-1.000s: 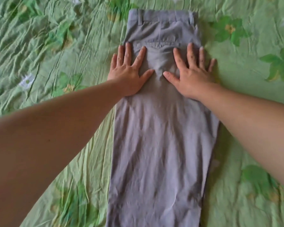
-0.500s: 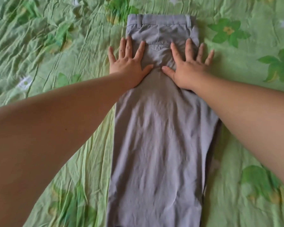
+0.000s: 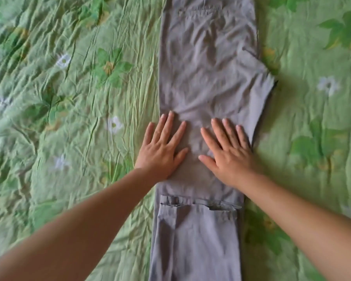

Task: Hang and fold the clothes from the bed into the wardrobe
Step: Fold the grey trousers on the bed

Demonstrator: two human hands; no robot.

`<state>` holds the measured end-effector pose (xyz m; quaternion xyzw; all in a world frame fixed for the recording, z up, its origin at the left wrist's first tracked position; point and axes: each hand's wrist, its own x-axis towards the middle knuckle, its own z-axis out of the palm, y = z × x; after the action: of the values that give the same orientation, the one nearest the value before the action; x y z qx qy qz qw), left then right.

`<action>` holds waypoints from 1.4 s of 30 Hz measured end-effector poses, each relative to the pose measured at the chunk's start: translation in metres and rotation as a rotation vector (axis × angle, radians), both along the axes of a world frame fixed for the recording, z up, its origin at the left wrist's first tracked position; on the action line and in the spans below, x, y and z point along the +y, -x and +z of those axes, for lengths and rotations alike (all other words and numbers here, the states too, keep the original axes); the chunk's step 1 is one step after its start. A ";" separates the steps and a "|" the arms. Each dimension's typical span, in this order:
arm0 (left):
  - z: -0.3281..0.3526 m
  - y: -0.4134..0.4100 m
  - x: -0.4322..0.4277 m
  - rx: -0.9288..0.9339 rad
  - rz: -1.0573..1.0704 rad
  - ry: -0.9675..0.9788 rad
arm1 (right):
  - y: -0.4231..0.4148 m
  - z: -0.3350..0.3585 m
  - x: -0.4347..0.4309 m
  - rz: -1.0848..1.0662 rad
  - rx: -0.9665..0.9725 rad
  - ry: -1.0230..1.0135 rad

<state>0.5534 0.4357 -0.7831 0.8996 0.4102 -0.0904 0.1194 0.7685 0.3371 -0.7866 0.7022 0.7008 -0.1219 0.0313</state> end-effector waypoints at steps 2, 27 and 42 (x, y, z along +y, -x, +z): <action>0.009 -0.006 -0.003 0.014 0.020 0.034 | 0.007 0.002 0.002 -0.043 -0.002 0.073; 0.101 0.077 -0.150 -0.669 0.785 0.862 | 0.074 0.097 -0.164 -1.040 1.022 0.034; 0.087 0.069 -0.103 -0.536 0.974 1.236 | 0.021 0.062 -0.124 -1.199 1.411 0.452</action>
<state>0.4839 0.3331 -0.6966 0.3847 0.5877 -0.0204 0.7115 0.7478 0.2132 -0.7243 0.6866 0.0411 -0.6458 -0.3315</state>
